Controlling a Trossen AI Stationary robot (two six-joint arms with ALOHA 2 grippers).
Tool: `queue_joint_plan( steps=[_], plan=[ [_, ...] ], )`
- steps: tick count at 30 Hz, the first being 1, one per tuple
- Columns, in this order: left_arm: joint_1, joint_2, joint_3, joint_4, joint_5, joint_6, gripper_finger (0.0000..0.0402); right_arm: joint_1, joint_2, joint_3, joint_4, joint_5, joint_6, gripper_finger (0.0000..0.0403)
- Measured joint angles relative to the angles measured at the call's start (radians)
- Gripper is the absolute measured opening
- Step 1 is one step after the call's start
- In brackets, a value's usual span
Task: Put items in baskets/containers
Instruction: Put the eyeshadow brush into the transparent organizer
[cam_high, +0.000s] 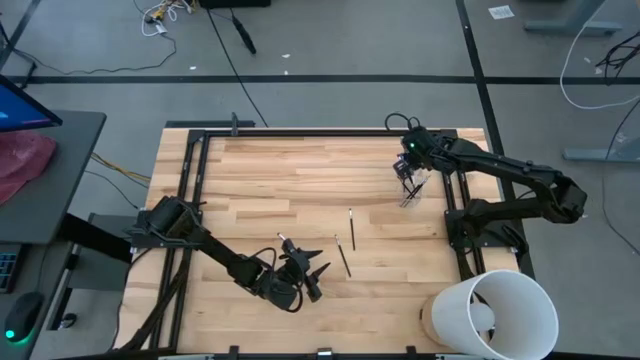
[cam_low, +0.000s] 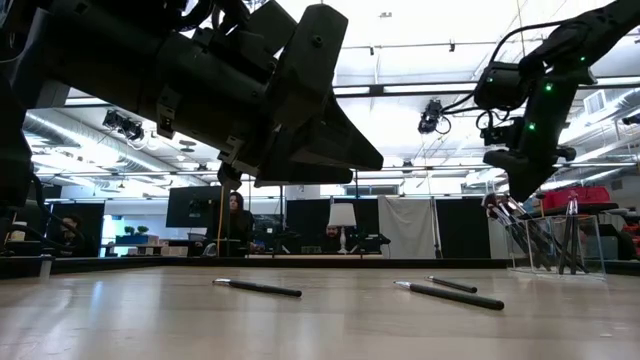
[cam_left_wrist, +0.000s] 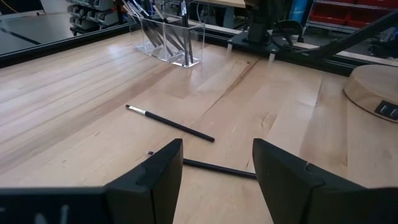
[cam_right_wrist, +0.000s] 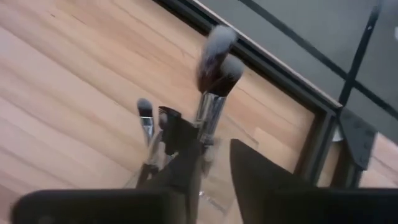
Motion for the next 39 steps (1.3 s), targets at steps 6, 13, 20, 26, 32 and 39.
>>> queue_joint_plan(
  steps=[6, 13, 20, 26, 32, 39],
  plan=[
    [0.000, 0.000, 0.000, 0.002, 0.000, 0.000, 0.0197, -0.002, -0.005, 0.020, -0.040, 0.062, -0.026, 0.0150],
    [-0.026, 0.000, 0.000, 0.002, 0.000, 0.005, 0.0197, 0.053, -0.016, 0.122, -0.139, 0.093, 0.024, 0.0193],
    [-0.093, 0.000, 0.000, -0.007, -0.118, 0.035, 0.0197, 0.288, -0.025, 0.148, -0.070, -0.022, 0.163, 0.0180],
    [-0.115, 0.000, 0.000, -0.251, -0.135, -0.119, 0.0197, 0.601, 0.033, 0.128, 0.193, -0.043, 0.295, 0.0157],
    [-0.097, 0.000, -0.001, -0.512, -0.029, -0.325, 0.0197, 0.823, 0.211, 0.057, 0.743, -0.046, 0.253, 0.0144],
    [-0.097, -0.011, -0.001, -0.551, 0.019, -0.345, 0.0197, 0.931, 0.458, 0.024, 1.067, -0.214, 0.261, 0.0139]
  ],
)
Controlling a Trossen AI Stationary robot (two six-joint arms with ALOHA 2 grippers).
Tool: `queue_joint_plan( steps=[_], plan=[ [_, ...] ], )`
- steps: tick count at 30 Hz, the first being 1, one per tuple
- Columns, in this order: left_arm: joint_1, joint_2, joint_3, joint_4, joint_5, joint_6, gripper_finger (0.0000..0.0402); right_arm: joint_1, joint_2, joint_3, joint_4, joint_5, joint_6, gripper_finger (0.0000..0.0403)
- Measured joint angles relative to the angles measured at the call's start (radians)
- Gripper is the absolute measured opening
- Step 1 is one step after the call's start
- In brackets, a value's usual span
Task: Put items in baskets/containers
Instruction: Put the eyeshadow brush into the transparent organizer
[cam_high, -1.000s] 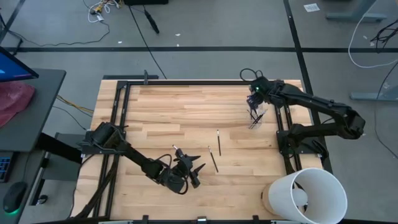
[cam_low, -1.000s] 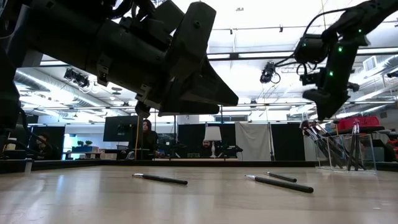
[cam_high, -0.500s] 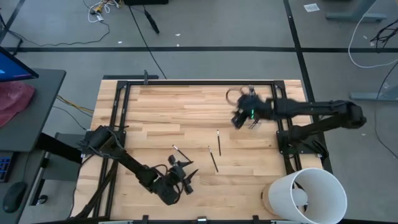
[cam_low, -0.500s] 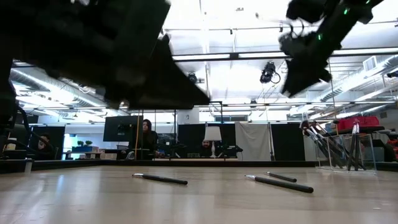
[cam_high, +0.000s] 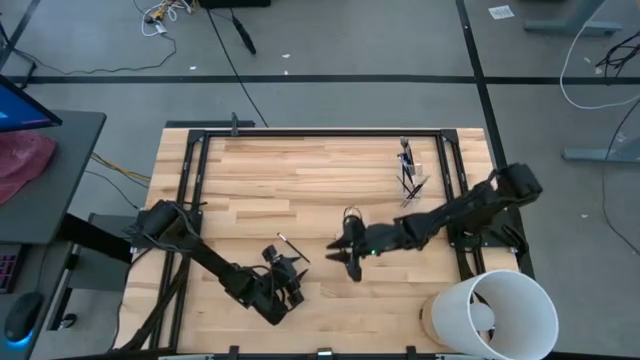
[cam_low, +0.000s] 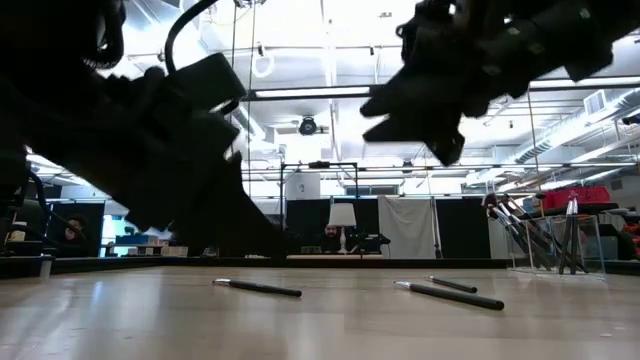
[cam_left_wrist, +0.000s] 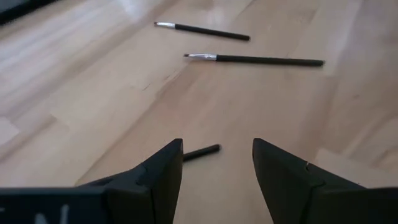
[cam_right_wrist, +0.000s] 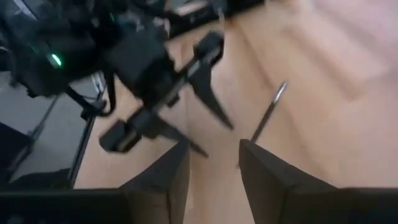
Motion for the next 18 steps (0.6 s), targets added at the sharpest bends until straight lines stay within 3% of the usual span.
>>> queue_joint_plan(
  steps=[8, 18],
  plan=[
    [0.002, -0.054, 0.002, -0.082, 0.054, -0.090, 0.0197, 0.137, 0.092, -0.001, -0.033, 0.040, 0.215, 0.0139],
    [-0.034, -0.168, 0.000, -0.214, -0.019, -0.251, 0.0197, 0.403, 0.127, 0.000, -0.056, 0.494, 0.331, 0.0139]
  ],
)
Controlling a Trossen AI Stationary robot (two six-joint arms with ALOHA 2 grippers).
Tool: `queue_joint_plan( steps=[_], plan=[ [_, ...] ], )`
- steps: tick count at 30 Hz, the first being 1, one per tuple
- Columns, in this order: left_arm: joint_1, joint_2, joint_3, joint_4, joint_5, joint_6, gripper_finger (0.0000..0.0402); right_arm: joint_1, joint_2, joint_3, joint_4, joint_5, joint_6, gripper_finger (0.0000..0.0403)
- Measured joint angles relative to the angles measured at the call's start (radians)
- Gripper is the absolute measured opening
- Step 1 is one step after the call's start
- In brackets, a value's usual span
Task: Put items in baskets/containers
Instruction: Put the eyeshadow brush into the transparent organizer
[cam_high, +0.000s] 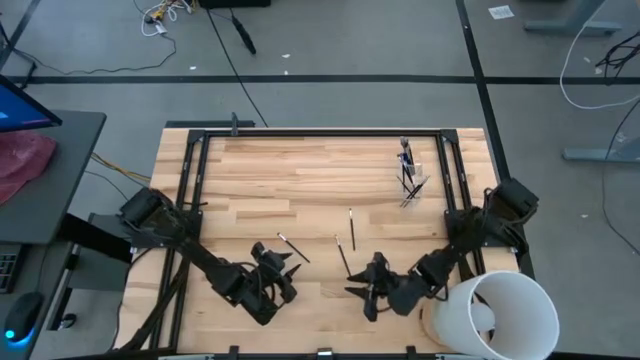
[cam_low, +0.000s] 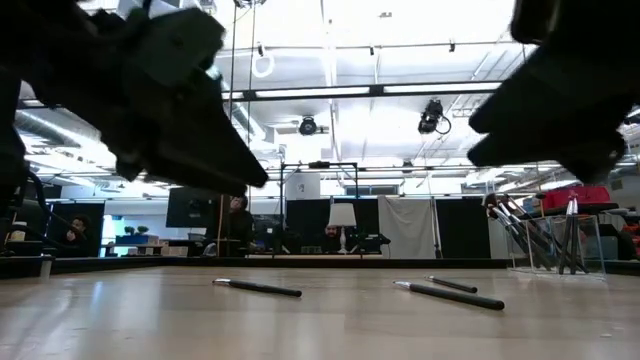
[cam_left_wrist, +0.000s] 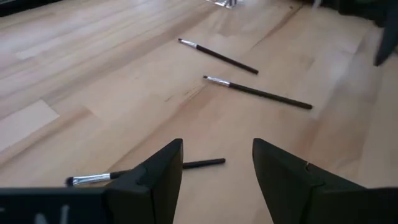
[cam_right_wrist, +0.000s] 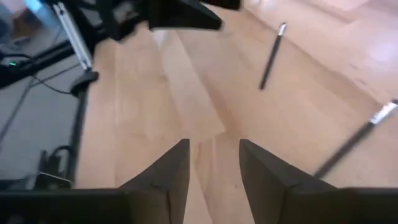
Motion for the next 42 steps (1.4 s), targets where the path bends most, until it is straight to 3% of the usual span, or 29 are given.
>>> queue_joint_plan(
  steps=[2, 7, 12, 17, 20, 24, 29, 32, 42],
  plan=[
    [-0.008, -0.013, 0.000, -0.017, 0.018, 0.013, 0.0197, 0.027, 0.022, 0.000, -0.005, 0.043, 0.011, 0.0140],
    [-0.008, -0.013, 0.000, -0.026, 0.140, 0.099, 0.0197, 0.042, 0.093, 0.023, -0.044, 0.037, -0.001, 0.0152],
    [-0.004, -0.009, 0.000, 0.004, 0.154, 0.193, 0.0190, 0.033, 0.138, 0.102, -0.140, 0.061, -0.061, 0.0168],
    [0.019, -0.009, -0.001, 0.093, 0.168, 0.295, 0.0153, 0.009, 0.164, 0.124, -0.165, 0.150, -0.055, 0.0182],
    [0.045, -0.009, -0.055, 0.278, 0.186, 0.376, 0.0123, -0.011, 0.177, 0.124, -0.165, 0.161, -0.034, 0.0188],
    [0.080, -0.009, -0.198, 0.657, 0.238, 0.478, 0.0089, -0.033, 0.192, 0.124, -0.163, 0.168, -0.031, 0.0190],
    [0.089, -0.008, -0.344, 0.943, 0.048, 0.526, 0.0070, -0.065, 0.214, 0.124, -0.164, 0.222, -0.004, 0.0190],
    [0.092, -0.008, -0.386, 1.003, -0.053, 0.525, 0.0065, -0.098, 0.234, 0.123, -0.163, 0.230, 0.005, 0.0190],
    [0.092, -0.008, -0.389, 1.024, -0.032, 0.509, 0.0064, -0.164, 0.295, 0.123, -0.228, 0.212, 0.026, 0.0182]
  ],
)
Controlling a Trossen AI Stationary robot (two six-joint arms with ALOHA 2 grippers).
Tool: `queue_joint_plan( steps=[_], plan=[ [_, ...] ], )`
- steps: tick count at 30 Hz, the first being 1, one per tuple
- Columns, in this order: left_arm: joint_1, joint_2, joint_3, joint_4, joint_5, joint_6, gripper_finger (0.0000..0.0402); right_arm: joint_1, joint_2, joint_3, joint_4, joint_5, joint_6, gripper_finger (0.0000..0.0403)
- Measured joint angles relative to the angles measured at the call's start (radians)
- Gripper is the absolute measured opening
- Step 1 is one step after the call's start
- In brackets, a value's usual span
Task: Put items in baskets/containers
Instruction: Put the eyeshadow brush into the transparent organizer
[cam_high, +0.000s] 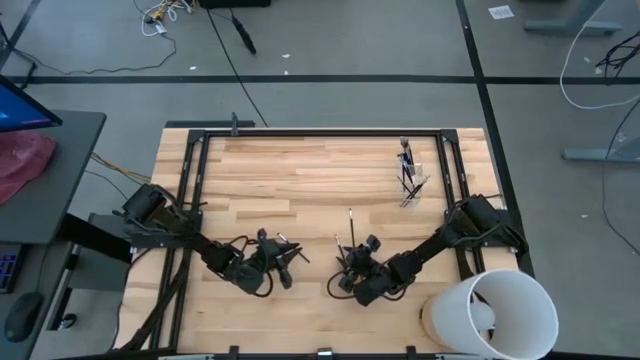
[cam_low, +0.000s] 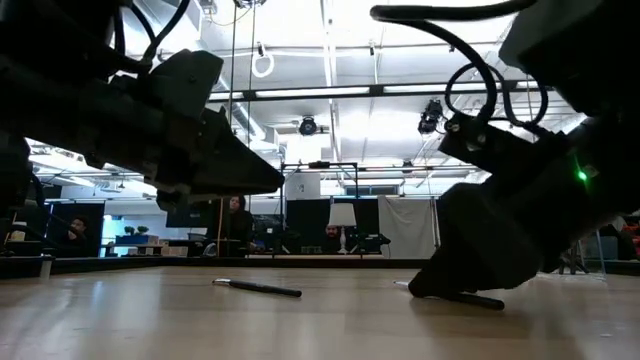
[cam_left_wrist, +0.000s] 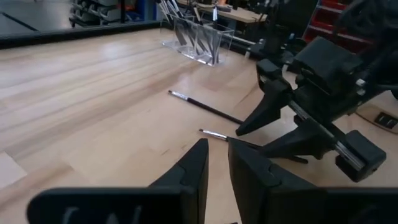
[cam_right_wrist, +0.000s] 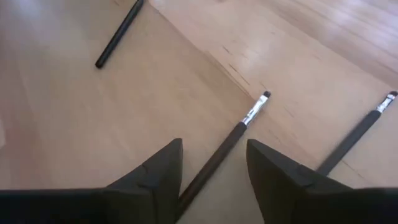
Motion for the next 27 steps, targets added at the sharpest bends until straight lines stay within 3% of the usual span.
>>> queue_joint_plan(
  steps=[7, 17, 27],
  plan=[
    [0.000, 0.000, 0.000, 0.005, 0.004, -0.017, 0.0064, -0.008, -0.005, 0.003, -0.046, -0.059, 0.050, 0.0137],
    [0.000, 0.000, 0.000, 0.021, 0.038, -0.016, 0.0064, -0.005, 0.038, -0.024, -0.029, -0.070, 0.115, 0.0015],
    [-0.004, 0.000, 0.000, 0.024, 0.143, 0.018, 0.0064, 0.001, 0.012, -0.054, 0.043, -0.099, -0.003, 0.0008]
  ],
)
